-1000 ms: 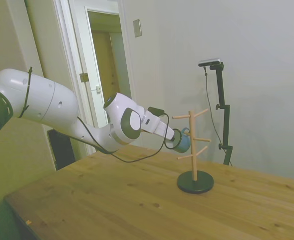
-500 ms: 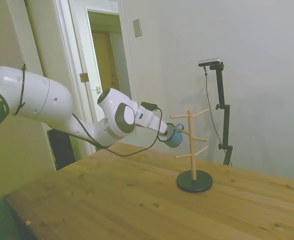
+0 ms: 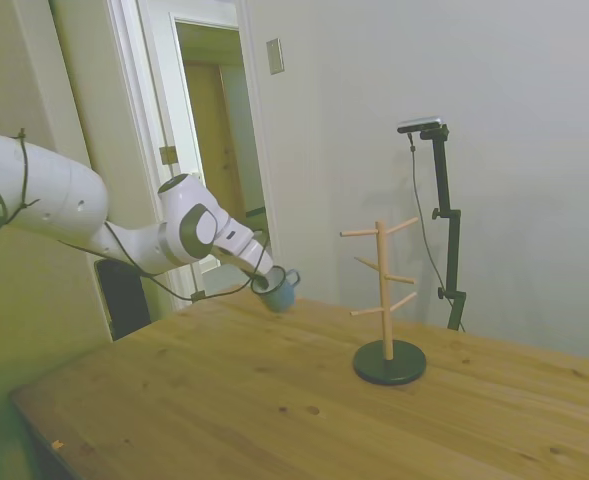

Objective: Unload the mug

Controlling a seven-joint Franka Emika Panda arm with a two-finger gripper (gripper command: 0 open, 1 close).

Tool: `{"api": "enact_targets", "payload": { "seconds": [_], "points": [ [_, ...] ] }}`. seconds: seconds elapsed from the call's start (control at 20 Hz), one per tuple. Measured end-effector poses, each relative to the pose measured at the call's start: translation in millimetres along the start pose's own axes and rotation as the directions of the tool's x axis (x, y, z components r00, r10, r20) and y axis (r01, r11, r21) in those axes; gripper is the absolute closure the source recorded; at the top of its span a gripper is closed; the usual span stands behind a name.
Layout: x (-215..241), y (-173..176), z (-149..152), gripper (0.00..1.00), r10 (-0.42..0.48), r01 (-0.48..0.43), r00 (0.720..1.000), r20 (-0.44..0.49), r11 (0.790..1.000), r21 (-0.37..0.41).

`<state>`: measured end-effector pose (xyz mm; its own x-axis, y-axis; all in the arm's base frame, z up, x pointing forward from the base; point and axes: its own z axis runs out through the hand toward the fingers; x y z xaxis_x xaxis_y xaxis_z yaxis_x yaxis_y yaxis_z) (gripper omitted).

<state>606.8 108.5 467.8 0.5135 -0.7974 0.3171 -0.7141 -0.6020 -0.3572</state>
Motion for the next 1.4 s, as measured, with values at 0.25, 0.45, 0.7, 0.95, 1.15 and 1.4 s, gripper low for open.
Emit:
{"api": "enact_targets", "payload": {
  "seconds": [0.25,0.45,0.7,0.95,1.15,1.4],
  "points": [
    [-12,49,-35,1.00,-0.030,0.053,0.990,0.135,0.984,-0.167],
    [3,94,-24,1.00,-0.015,0.055,0.986,0.163,0.968,-0.244],
    [16,130,13,1.00,0.014,0.035,0.986,0.166,0.956,-0.291],
    [17,138,44,1.00,-0.002,0.045,0.989,0.150,0.957,-0.286],
    [20,141,53,1.00,-0.006,0.047,0.990,0.141,0.956,-0.288],
    [20,142,53,0.00,-0.001,0.042,0.990,0.142,0.957,-0.287]
  ]
}}
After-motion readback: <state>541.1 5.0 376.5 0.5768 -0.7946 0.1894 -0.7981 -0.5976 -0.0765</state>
